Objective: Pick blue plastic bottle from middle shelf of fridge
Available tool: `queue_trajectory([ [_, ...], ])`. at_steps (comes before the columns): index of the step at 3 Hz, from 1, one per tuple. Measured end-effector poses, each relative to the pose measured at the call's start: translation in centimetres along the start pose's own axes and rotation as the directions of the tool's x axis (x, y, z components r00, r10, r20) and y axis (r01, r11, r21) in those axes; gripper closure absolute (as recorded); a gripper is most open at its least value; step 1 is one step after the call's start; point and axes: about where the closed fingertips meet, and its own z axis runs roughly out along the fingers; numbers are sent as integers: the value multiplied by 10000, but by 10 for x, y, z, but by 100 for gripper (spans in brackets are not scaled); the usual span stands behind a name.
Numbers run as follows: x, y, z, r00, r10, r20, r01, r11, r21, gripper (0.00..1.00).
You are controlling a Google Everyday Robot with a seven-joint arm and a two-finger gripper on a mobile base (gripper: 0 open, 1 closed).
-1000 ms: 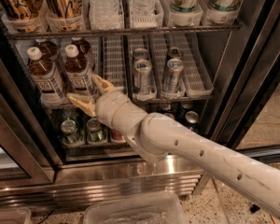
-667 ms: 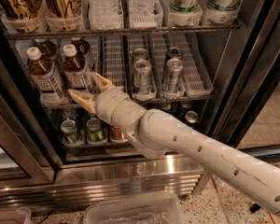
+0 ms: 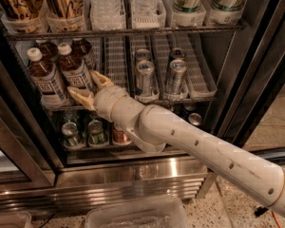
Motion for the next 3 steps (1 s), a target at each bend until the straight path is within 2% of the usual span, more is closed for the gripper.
queue_trajectory([
  [1, 8, -1, 5, 9997, 195, -113, -196, 9998, -100, 35],
  [2, 14, -1, 9, 9994, 289, -180, -292, 9995, -142, 34],
  [3, 16, 1, 14, 9995, 249, -171, -253, 9993, -260, 52],
])
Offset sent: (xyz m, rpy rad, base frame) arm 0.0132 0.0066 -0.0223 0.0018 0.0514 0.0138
